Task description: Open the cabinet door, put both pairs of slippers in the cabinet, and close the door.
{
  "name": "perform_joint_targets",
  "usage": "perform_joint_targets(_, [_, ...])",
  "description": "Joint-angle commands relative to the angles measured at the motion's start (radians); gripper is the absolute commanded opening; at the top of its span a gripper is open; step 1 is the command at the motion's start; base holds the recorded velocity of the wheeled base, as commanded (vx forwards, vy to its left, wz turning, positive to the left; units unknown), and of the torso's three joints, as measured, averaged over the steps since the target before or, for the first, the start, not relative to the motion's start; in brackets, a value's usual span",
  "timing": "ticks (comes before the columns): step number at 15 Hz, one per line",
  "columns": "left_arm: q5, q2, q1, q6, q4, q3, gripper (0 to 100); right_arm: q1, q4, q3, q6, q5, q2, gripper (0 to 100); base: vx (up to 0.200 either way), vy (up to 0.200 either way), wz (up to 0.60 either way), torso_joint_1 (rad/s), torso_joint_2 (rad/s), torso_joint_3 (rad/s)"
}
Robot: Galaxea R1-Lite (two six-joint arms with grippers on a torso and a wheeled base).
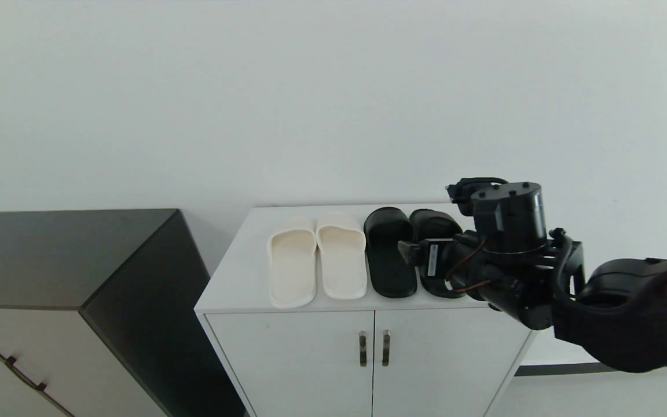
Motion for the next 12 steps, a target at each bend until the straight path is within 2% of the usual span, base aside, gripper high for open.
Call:
perform_joint_targets(1, [0.001,0.0,0.0,0.0,0.0,0.0,0,0.003,-0.035,-0.033,-0.004,-0.011,0.102,100,0.0,0.0,0.0,0.0,0.0,0.0])
perform_joint_targets(3, [0.001,0.0,0.0,0.0,-0.001,0.0,0,0.003,-0.086,-0.1,-0.009,-0.093,0.191,100,0.0,0.0,0.0,0.0,0.0,0.0])
perform_joint_targets(6, [0.001,0.002,0.0,0.0,-0.001,0.0,0,0.001,-0.092,-0.156,-0.034,-0.119,0.24,100,0.0,0.0,0.0,0.0,0.0,0.0])
perform_joint_targets(7, [0.001,0.0,0.0,0.0,0.0,0.0,0,-0.002,-0.099,-0.182,-0.061,-0.157,0.266,100,0.0,0.0,0.0,0.0,0.0,0.0])
perform_joint_targets(12, [0.001,0.0,0.0,0.0,-0.001,0.0,0,-0.051,-0.185,-0.246,-0.139,-0.166,0.353,100,0.0,0.0,0.0,0.0,0.0,0.0])
